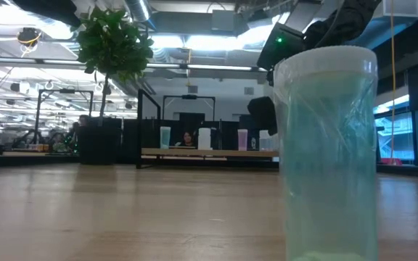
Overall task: Pick and place medicine bottles onto shelf by color
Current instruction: Put the transparent medicine bottle on the shelf aligned with the other transparent medicine bottle, then put the bottom left blue medicine bottle on the shelf aligned with the other blue medicine bottle
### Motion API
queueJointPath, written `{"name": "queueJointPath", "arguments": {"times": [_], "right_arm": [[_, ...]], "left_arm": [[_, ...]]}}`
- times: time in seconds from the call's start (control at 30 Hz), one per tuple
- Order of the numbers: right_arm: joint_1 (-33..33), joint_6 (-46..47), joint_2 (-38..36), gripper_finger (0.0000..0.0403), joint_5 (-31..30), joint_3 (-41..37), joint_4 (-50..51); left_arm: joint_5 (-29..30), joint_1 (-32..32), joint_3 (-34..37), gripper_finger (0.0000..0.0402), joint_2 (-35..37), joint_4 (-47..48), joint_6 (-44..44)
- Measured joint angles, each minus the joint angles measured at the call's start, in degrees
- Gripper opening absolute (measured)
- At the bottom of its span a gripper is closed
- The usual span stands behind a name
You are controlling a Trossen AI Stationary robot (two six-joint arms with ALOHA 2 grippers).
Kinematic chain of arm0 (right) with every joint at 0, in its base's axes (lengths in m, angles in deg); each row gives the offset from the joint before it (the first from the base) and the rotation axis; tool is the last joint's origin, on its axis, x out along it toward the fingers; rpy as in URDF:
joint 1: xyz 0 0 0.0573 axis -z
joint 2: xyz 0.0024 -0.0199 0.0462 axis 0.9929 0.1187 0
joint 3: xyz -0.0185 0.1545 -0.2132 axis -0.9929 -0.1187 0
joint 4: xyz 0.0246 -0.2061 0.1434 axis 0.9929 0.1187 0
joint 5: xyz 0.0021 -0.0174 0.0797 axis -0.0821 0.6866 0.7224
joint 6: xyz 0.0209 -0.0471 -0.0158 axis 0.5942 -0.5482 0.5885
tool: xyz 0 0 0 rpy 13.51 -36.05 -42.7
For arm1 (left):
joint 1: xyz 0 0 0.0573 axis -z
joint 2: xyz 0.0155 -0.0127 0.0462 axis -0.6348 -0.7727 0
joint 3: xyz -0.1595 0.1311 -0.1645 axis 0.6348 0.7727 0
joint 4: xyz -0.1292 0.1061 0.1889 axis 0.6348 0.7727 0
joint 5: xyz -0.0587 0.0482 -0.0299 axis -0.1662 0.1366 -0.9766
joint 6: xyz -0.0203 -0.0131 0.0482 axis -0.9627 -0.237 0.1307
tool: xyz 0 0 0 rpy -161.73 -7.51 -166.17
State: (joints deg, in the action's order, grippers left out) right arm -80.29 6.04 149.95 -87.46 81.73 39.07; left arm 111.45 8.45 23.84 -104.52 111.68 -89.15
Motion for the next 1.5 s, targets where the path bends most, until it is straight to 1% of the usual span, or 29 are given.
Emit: {"name": "queueJointPath", "arguments": {"times": [0.7, 0.93, 1.17, 1.27, 1.5], "right_arm": [[0.0, -1.8, -0.1, 0.0205, -5.2, 0.1, 0.0], [0.0, -2.0, -0.2, 0.0205, -7.4, 0.1, 2.4], [0.0, -3.0, -0.2, 0.0205, -7.8, 0.1, 2.4], [0.0, -3.2, -0.2, 0.0205, -8.9, 0.1, 2.2], [-1.4, -5.1, -0.5, 0.0205, -9.9, 0.2, 0.7]], "left_arm": [[0.0, 0.0, 0.0, 0.0266, 0.0, -0.1, -0.1], [0.0, 0.0, 0.0, 0.0266, 0.0, -0.7, 0.0], [0.0, 0.0, 0.0, 0.0266, 0.0, -0.9, 0.0], [0.0, 0.0, 0.0, 0.0266, 0.0, -1.0, 0.0], [0.0, 0.0, 0.0, 0.0266, 0.0, -1.0, 0.0]]}}
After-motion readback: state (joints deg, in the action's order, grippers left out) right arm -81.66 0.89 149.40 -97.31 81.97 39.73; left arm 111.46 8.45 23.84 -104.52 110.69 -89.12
